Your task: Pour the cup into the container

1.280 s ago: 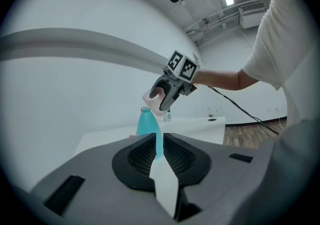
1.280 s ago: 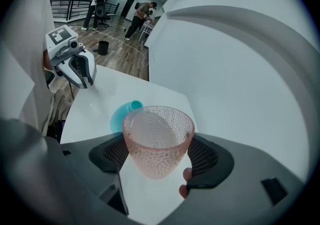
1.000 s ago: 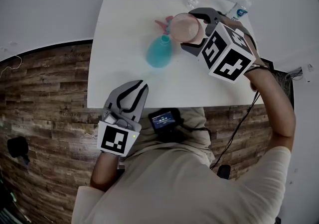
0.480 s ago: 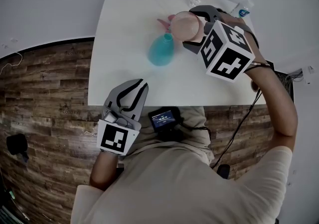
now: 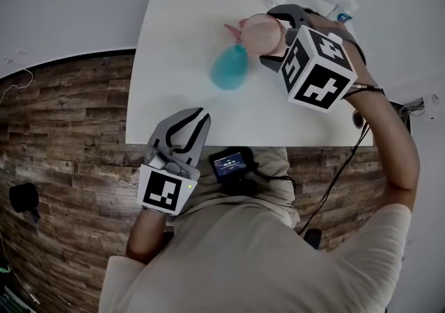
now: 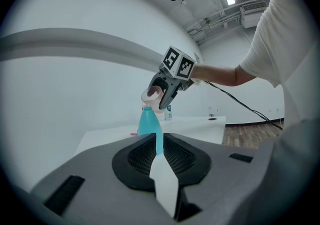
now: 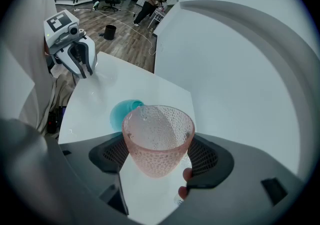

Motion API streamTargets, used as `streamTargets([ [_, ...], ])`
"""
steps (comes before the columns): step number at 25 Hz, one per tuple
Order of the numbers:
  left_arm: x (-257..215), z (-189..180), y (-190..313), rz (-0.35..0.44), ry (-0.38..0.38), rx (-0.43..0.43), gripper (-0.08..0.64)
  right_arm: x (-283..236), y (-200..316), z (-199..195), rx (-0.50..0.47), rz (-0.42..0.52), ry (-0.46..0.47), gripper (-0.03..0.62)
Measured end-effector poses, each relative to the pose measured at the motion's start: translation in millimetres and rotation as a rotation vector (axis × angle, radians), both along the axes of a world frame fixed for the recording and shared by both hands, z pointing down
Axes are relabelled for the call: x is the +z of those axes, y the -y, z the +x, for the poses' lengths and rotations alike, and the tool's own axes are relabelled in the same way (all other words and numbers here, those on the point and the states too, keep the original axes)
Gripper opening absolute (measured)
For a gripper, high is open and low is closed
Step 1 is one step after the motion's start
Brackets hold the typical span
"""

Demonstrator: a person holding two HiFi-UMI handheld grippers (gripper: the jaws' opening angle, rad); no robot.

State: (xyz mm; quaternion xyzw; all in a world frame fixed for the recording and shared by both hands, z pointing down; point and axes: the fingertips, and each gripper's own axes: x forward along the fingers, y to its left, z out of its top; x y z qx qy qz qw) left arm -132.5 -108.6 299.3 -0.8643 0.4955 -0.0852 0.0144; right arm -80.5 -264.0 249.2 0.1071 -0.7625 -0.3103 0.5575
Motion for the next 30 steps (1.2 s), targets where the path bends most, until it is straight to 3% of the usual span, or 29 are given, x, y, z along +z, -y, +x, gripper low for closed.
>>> streamTargets([
  [30, 1.3, 1.9, -3.4, -0.003, 0.004, 0.0, 0.04, -7.7, 5.1, 3.7, 0.0, 0.076, -0.055, 0.371],
])
